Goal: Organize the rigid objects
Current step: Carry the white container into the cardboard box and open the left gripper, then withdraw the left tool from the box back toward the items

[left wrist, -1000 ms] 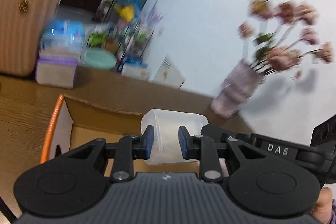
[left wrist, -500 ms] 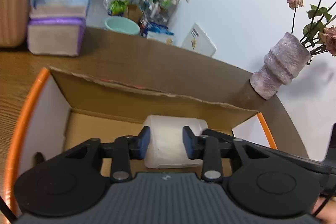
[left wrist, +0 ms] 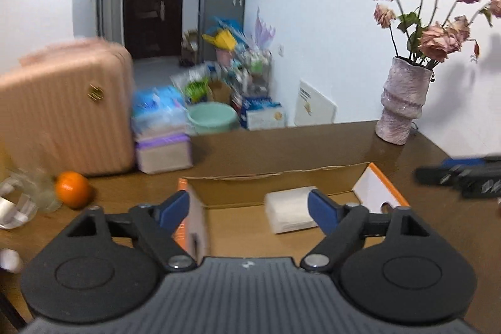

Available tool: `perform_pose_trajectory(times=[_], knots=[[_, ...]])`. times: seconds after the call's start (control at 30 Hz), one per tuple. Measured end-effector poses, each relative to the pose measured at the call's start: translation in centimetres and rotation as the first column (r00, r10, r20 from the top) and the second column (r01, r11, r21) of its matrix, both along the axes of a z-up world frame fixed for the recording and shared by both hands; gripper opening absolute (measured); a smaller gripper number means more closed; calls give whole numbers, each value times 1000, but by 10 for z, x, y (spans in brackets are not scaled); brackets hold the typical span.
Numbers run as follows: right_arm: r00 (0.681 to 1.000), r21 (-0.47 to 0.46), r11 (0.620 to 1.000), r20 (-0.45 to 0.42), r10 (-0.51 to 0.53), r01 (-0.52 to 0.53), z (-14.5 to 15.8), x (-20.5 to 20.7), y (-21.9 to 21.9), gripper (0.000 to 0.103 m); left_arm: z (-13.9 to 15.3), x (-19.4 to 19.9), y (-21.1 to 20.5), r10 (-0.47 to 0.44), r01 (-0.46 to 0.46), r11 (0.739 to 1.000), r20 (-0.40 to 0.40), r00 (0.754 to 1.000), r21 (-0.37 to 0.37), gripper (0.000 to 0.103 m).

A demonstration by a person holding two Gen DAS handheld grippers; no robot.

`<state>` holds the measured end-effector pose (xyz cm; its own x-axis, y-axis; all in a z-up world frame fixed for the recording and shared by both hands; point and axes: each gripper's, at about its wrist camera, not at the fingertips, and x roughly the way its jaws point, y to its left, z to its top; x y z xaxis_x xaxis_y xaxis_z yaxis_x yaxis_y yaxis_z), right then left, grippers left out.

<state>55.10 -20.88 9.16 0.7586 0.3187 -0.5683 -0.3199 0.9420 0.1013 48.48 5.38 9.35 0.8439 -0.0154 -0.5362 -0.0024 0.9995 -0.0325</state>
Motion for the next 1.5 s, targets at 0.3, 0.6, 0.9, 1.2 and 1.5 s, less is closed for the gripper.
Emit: perform_pose_trajectory(times=[0.3,0.6,0.9,1.2,1.5], knots=[[963,18,999,265,-48,45,-4,-112,-34,89,-6,-123,6,37,-51,997,246,969,50,103],[935,48,997,346,-76,63,-30,-182,-38,100,-20,-201,0,54,-96,991,384,922,91,103],[890,66,997,450,-69,44,-73,-271,-36,101,-56,-287,-18,32,-99,989,484,874,113,103],[906,80,985,386,-171,152,-117,-369,-37,103,-96,-379,-2,101,-130,991,458,883,32,103],[920,66,988,359,-157,143,-134,-477,-12,103,-112,-467,-29,48,-99,989,400,915,106,103]])
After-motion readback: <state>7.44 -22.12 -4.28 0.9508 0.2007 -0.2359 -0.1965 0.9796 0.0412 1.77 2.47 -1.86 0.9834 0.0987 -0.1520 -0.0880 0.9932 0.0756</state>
